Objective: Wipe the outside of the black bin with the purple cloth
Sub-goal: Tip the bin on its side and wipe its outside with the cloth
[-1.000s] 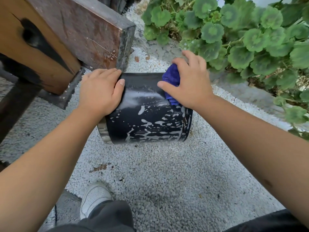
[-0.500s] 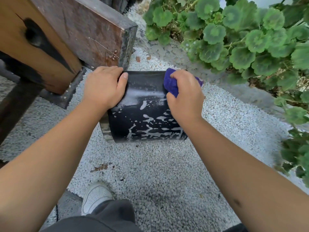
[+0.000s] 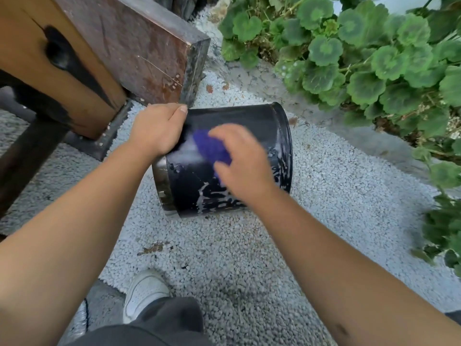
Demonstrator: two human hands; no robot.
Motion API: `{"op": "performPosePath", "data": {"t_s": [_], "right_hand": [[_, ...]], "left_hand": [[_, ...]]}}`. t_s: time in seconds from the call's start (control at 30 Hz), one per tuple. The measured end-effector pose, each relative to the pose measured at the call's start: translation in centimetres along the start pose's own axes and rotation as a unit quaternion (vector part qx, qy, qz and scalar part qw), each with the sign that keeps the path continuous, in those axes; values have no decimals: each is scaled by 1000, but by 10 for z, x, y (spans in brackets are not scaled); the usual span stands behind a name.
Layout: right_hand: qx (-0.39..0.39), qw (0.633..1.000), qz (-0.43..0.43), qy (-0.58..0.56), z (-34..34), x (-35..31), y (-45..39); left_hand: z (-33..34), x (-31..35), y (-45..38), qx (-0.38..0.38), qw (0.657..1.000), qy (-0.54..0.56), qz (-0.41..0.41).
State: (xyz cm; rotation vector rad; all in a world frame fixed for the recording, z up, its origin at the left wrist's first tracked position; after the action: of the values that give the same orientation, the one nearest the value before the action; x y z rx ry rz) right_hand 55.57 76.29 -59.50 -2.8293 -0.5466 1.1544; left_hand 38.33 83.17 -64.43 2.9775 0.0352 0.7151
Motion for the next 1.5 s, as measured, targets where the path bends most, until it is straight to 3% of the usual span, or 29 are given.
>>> {"op": "performPosePath", "data": {"t_s": [0.07,0.13,0.27,0.37,0.5,0.6,0.73,0.93,1.07,1.23,1.4,1.5], "right_hand": [[79,990,111,-23,-30,30,-11],[113,984,139,-9,-46,51,-12],[32,993,33,108,-33,56,-15],[9,995,23,98,-22,63,-19],[-7,994,34,104,-15,70,-25],[-28,991,51,118,-9,70,-36],[-49,982,74,167,11,53,-38],[-93,990,-46,98,79,-32,-26],[-130,984,-74,94,89,-33,-29],[-170,971,-122,112,90,-41,-31],[-212,938,-231,150,90,-45,3],[-131,963,-173,162,62,-15,13]], "left_hand": [[2,-3,-3,-29,999,-5,-24],[6,-4,-4,-54,998,-17,-31],[16,-11,-1,-88,995,1,-40],[30,-22,2,-122,990,24,-61],[33,-37,16,-65,969,215,-100],[29,-41,57,-9,975,215,-56],[49,-30,113,-17,987,155,42],[49,-37,107,-11,954,298,38],[59,-60,121,-56,940,336,-3],[48,-65,123,-4,875,477,-81],[29,-55,102,-11,925,376,-64],[24,-45,96,-48,983,173,-24]]}}
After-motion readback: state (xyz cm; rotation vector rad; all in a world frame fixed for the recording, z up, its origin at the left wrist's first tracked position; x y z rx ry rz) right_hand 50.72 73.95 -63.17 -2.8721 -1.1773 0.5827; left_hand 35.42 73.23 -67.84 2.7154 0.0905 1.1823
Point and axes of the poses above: each hand's wrist, its own y-axis away from the middle knuckle, its own z-axis out of the palm, x = y × z, the point moved 8 cm from there along -y, towards the middle knuckle, and after that the axes turned 1 degree about -x, right-handed, at the moved point
